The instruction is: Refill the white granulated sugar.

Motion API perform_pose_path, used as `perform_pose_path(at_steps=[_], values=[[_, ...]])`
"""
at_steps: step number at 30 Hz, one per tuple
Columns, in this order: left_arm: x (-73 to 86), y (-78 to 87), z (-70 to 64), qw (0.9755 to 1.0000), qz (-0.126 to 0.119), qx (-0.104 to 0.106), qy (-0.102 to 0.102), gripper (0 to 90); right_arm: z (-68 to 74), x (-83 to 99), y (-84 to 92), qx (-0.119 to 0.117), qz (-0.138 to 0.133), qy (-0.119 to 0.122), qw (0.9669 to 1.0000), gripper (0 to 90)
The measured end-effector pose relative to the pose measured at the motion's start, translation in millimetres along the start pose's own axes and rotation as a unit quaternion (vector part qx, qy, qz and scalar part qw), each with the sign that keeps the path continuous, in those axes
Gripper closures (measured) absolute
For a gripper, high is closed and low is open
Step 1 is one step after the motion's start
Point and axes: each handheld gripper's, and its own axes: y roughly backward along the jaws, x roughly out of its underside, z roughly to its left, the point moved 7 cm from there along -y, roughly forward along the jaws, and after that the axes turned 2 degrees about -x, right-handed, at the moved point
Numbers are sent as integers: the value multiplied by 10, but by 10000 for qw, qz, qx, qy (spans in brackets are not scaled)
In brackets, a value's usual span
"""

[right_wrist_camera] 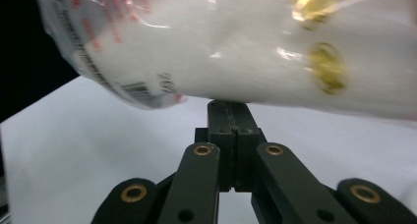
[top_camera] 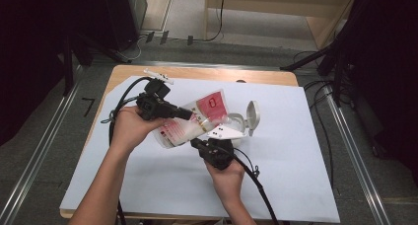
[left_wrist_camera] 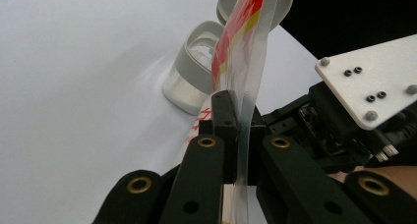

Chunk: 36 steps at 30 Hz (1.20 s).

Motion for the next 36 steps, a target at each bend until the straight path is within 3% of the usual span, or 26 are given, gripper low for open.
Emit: perform_pose_path(at_steps=[4, 8, 20, 24, 27, 36], values=[[20, 16, 9, 10000, -20, -35, -3, 900, -76, 23, -2, 109, -16, -85, 9999, 900], [48, 32, 16, 9999, -116, 66, 75, 900, -151, 8, 0, 177, -133, -240, 9995, 900], [172, 73, 23, 9993, -229, 251, 127, 900, -225, -45, 30, 313, -222, -322, 9987, 900], [217, 93, 30, 9996, -208, 193, 63, 900, -232, -64, 47, 341, -285, -341, 9984, 900], [242, 106, 56, 9996, -278, 15, -1, 900, -249, -85, 61, 360, -320, -309, 9984, 900], [263, 150, 166, 9988, -468, -86, 153, 900, -251, -96, 100, 311, -207, -117, 9992, 900]])
